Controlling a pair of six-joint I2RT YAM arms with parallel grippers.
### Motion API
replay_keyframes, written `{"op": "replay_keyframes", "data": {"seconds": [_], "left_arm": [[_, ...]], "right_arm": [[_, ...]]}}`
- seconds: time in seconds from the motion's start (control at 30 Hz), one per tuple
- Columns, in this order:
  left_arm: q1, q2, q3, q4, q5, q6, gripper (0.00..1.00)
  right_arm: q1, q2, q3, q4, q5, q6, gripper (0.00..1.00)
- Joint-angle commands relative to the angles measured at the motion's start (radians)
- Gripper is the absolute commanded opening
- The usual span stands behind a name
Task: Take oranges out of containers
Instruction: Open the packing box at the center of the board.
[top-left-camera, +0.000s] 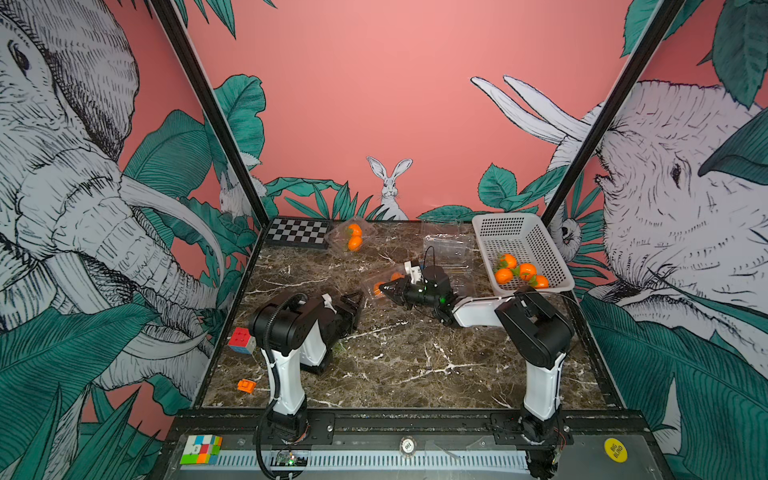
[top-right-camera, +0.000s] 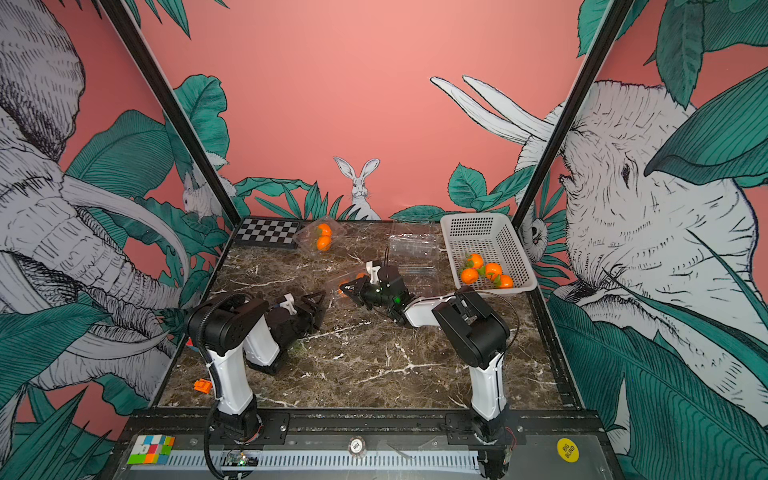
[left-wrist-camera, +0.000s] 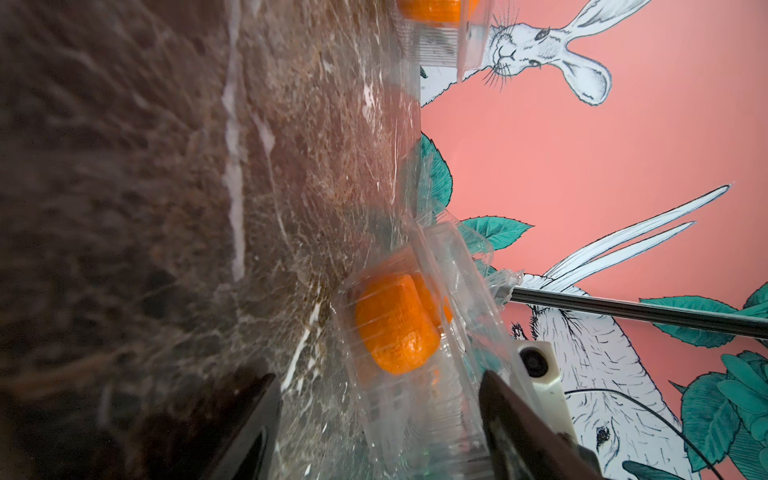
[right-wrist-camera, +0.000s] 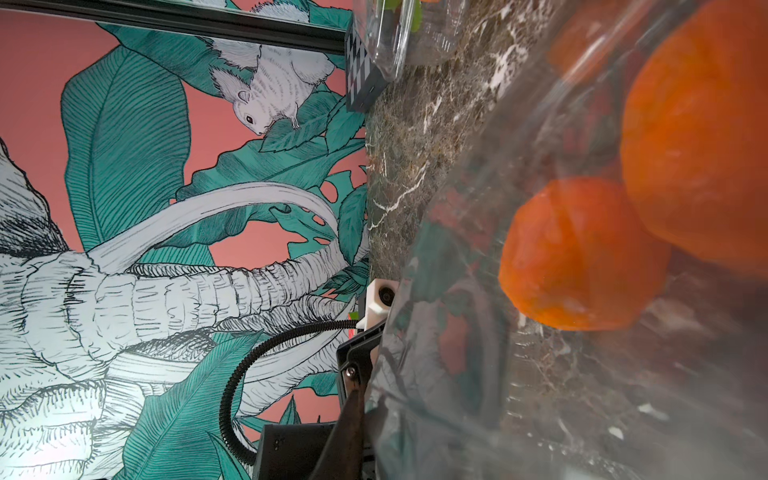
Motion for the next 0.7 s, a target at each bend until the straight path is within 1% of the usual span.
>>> {"op": "replay_keyframes", "data": {"seconds": [0.0, 0.67], "left_arm": [[-0.007, 0.052, -0.026, -0.146, -0.008, 0.013, 0.77], [-0.007, 0.083, -0.014, -0.147, 0.009, -0.004, 0.76]], "right_arm": [[0.008, 0.015, -0.002, 0.046, 0.007, -0.012, 0.17], [0.031, 0.037, 0.028, 0.051, 0.010, -0.011, 0.16]]}}
